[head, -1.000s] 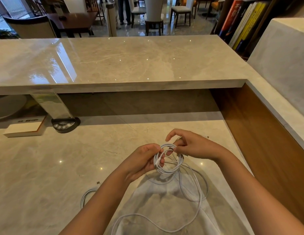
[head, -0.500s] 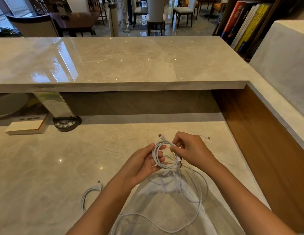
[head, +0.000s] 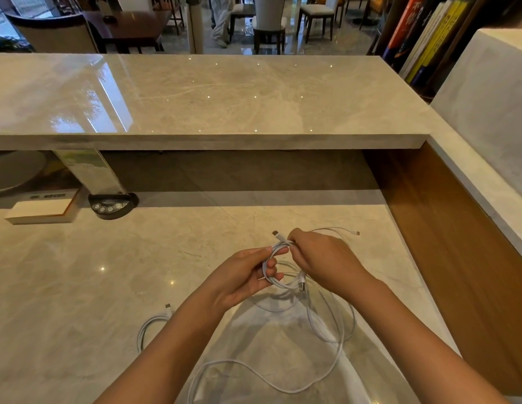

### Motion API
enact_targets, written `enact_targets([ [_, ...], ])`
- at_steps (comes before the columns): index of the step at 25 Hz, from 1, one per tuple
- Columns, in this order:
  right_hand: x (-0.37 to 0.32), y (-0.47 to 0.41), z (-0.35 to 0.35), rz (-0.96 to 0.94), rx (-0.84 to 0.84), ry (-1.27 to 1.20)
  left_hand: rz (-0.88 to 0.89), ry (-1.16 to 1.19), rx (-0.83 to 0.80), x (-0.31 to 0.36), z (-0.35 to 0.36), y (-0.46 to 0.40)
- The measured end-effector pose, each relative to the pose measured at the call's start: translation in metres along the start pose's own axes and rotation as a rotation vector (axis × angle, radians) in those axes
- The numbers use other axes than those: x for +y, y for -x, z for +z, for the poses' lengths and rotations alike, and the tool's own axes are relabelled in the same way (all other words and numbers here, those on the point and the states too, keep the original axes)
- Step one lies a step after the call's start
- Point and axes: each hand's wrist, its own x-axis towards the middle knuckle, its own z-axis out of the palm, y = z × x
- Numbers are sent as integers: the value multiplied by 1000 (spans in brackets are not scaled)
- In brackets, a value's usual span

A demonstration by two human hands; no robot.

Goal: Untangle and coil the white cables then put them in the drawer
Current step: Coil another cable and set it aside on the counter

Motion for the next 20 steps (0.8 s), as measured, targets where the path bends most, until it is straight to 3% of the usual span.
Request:
enact_targets([
  [2, -4, -1, 2, 26, -15, -85, -33, 35, 3, -1, -2, 0],
  [5, 7, -4, -7, 116, -26, -579, -89, 59, -3, 2, -3, 1],
  [10, 20, -5, -5, 211, -310, -898, -129, 43, 76, -4, 0, -2],
  [13, 22, -5, 6, 383, -189, -1011, 138, -300, 202, -10, 1, 0],
  [17, 17, -9, 12, 432, -58, -1023, 595, -1023, 367, -15, -10, -5],
  [20, 13, -11, 13, 407, -9, -998, 699, -1194, 326, -11, -19, -8],
])
